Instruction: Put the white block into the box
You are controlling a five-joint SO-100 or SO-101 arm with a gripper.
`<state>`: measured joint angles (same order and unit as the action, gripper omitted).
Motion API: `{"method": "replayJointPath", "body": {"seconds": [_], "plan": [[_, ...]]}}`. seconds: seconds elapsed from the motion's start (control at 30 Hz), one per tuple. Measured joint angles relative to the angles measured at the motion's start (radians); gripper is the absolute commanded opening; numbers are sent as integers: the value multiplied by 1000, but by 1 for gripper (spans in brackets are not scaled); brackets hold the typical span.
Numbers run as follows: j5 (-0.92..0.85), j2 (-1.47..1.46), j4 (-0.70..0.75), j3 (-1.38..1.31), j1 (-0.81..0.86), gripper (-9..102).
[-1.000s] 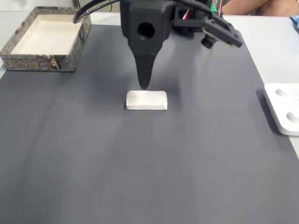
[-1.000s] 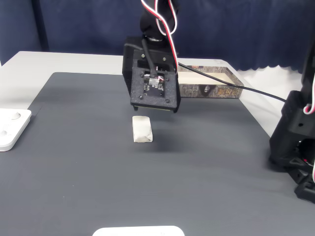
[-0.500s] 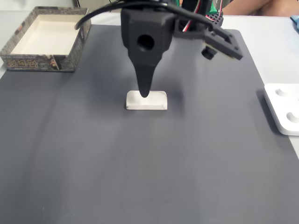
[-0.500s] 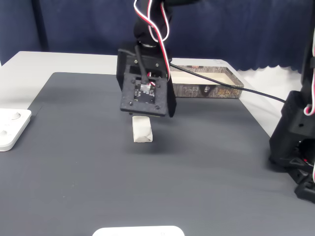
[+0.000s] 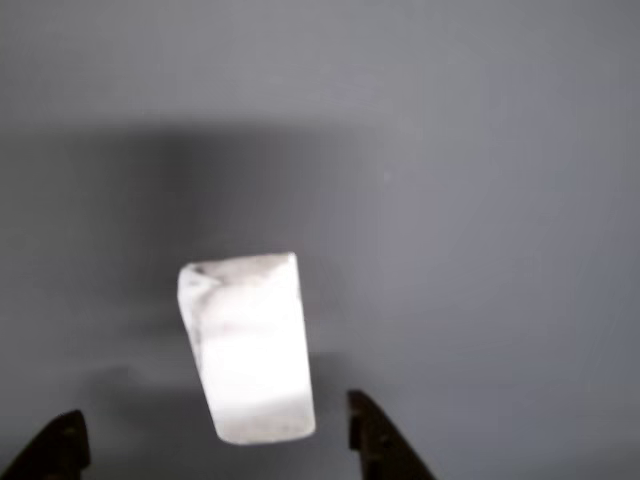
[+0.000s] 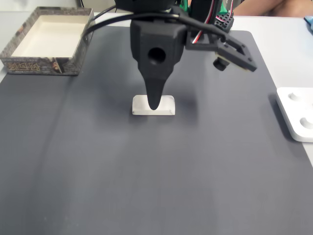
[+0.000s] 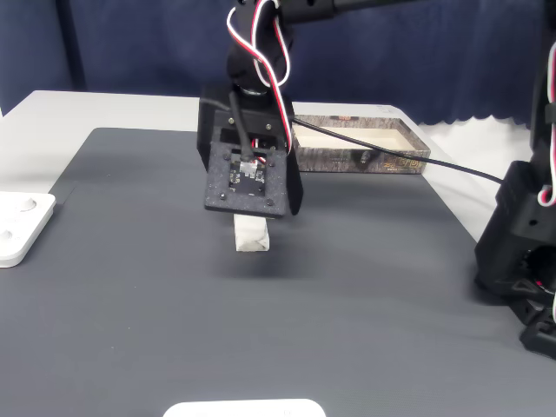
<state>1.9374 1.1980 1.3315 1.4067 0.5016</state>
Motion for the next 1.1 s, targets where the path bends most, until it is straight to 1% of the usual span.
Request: {"method": "replayJointPath", "body": {"seconds": [0.2,1.1], "plan": [[0,-26,-18,0,0,37],[46,-69,-18,-2,3,37]]}}
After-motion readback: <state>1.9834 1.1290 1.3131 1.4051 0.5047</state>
